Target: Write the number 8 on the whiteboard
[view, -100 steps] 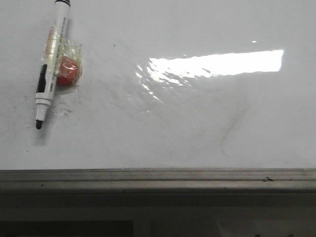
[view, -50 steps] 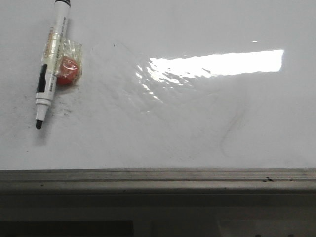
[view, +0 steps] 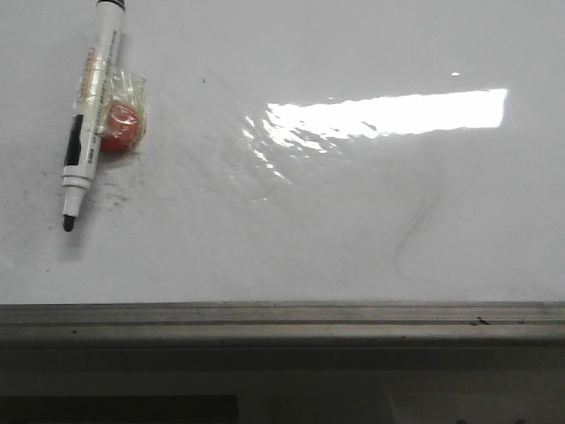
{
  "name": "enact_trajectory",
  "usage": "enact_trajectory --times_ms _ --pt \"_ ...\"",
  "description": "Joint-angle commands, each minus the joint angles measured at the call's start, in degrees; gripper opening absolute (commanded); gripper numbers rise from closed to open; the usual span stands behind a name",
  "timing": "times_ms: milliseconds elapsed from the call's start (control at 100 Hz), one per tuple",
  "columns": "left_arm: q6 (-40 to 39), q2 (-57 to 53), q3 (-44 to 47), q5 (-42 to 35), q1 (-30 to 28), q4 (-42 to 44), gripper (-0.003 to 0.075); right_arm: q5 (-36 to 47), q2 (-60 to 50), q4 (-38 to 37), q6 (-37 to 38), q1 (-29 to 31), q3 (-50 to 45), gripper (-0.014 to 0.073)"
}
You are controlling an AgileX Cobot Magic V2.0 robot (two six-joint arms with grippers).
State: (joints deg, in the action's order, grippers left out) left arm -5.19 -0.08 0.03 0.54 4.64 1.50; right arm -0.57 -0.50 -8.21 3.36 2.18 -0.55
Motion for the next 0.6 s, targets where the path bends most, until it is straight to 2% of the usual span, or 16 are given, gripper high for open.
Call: enact_trajectory --times_ms 0,90,260,390,530,590 --pt "-0.32 -1.74 0.87 -6.45 -0.19 0.09 -0.0021 5.05 -1.31 0.25 0.19 0.25 0.69 -0.0063" --pt "-0.32 -1.63 -0.39 -5.72 -0.19 0.09 -0.0021 0.57 -0.91 0.71 0.19 0.25 2.96 -0.0063" --pt "-0.32 2.04 -6.01 1.43 -0.19 0.09 -0.0021 -11.06 3.89 9.83 0.19 0.25 9.95 -0.0063" --pt "-0.32 6.18 -9.76 1.83 -0.19 -0.81 -0.002 -18.2 10.0 10.5 0.19 0.25 15.13 -0.0063" --pt "-0.32 9.97 -11.98 0.44 -0.19 0.7 -0.0017 -20.22 14.98 10.5 0.19 0.25 17.31 -0.0063" --pt "-0.32 11.67 -12.53 0.56 -0.19 0.56 0.002 -19.94 16.12 10.5 0.19 0.25 17.31 -0.0063"
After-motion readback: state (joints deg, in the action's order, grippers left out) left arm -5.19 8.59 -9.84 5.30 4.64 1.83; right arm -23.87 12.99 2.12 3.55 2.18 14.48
